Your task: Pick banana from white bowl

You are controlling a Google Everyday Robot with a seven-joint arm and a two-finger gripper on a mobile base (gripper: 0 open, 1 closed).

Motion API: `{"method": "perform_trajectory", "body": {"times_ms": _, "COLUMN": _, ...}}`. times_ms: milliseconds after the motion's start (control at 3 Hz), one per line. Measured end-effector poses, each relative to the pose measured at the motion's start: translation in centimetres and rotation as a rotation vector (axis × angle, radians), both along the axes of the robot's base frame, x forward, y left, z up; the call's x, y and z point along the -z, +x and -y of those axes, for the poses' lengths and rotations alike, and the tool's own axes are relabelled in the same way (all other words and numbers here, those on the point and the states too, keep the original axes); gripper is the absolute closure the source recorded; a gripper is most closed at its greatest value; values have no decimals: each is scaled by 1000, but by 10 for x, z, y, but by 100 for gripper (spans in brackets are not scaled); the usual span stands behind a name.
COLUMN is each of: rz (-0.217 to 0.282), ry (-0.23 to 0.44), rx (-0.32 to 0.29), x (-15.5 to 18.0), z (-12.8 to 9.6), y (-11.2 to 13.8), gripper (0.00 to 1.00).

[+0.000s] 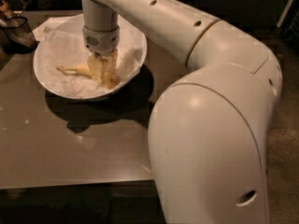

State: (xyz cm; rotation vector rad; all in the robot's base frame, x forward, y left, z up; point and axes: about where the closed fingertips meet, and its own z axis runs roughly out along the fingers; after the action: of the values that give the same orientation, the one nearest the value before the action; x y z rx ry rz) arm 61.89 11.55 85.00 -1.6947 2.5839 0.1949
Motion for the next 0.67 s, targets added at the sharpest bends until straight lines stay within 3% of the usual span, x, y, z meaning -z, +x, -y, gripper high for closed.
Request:
{"method": "perform_trajectory", "body": {"times_ms": 333, "rz": 7, "ry": -1, "rx": 10, "x": 2, "z": 4, "y": -2, "gripper": 100}}
{"method": "perform_trajectory", "body": {"times_ms": 667, "rz": 7, "ry": -1, "rx": 10, "x": 2, "z": 4, "y": -2, "gripper": 100}}
